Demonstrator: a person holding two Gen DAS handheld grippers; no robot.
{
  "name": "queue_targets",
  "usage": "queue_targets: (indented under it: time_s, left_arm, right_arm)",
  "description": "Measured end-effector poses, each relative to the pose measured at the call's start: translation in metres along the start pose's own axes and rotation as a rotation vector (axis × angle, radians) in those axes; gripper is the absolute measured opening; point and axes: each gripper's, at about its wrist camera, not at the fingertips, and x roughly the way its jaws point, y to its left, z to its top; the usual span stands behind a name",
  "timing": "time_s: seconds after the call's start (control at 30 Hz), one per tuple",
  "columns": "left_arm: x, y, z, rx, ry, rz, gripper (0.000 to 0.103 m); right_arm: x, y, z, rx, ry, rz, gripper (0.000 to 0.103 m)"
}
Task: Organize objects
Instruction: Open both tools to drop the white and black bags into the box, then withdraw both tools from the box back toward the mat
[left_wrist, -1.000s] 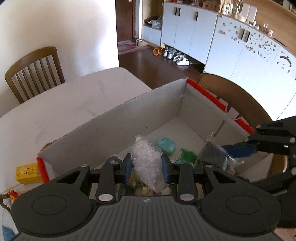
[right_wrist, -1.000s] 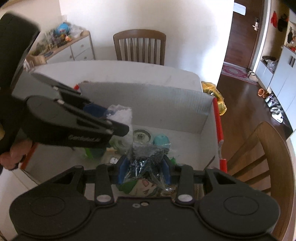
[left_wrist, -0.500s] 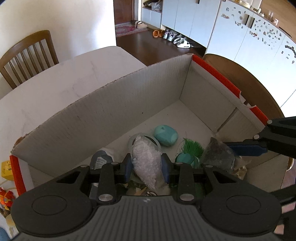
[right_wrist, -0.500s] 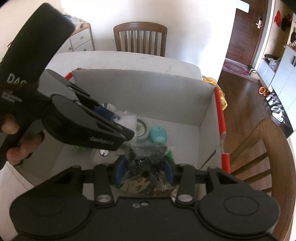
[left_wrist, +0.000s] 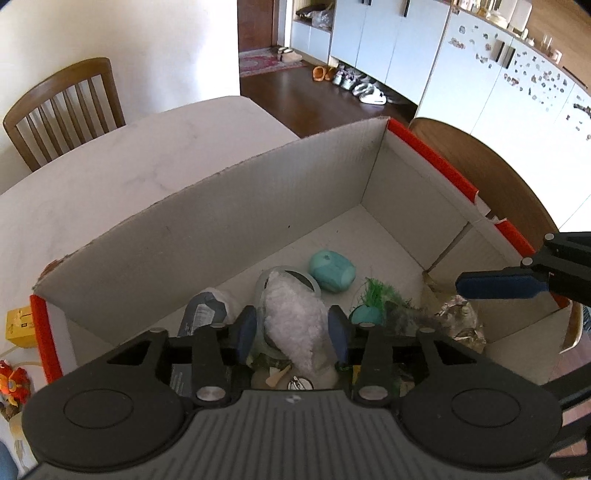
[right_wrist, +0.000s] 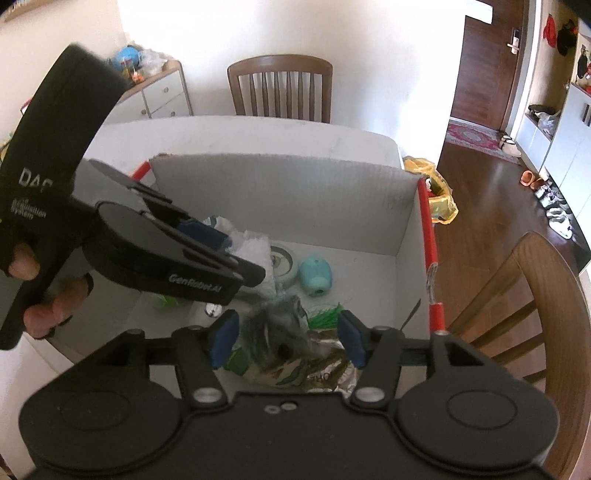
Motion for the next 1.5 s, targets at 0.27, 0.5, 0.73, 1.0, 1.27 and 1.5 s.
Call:
queue_targets:
  time_s: [0.27, 0.5, 0.73, 1.0, 1.27, 1.5]
  left_arm:
    - [-0.027, 0.003, -0.005, -0.021, -0.058, 0.014, 0.059]
    - [-0.070, 0.007, -0.013, -0.058, -0.144, 0.021, 0.059]
    - [-0.114, 0.014, -0.029, -0.094, -0.221, 0.044, 0.065]
    - [-0.157, 0.032, -0.055, -0.129, -0.275, 0.048, 0.072]
    - [-0.183, 0.059, -0.084, -0.171, -0.302, 0.039, 0.081]
    - [-0.198, 0.090, -0.106, -0.182, -0.314, 0.025, 0.082]
  right_arm:
    - [-0.020, -0.006, 0.000, 0.048, -0.040, 0.042, 0.063]
    - [-0.042, 0.001, 0.004, 0.062, -0.096, 0.066, 0.065]
    - [-0.064, 0.019, 0.007, 0.060, -0.139, 0.105, 0.071]
    - [-0.077, 0.046, 0.009, 0.070, -0.172, 0.128, 0.075]
    - [-0.080, 0.078, 0.014, 0.103, -0.205, 0.128, 0.084]
    - [-0.074, 0.113, 0.023, 0.121, -0.222, 0.134, 0.095]
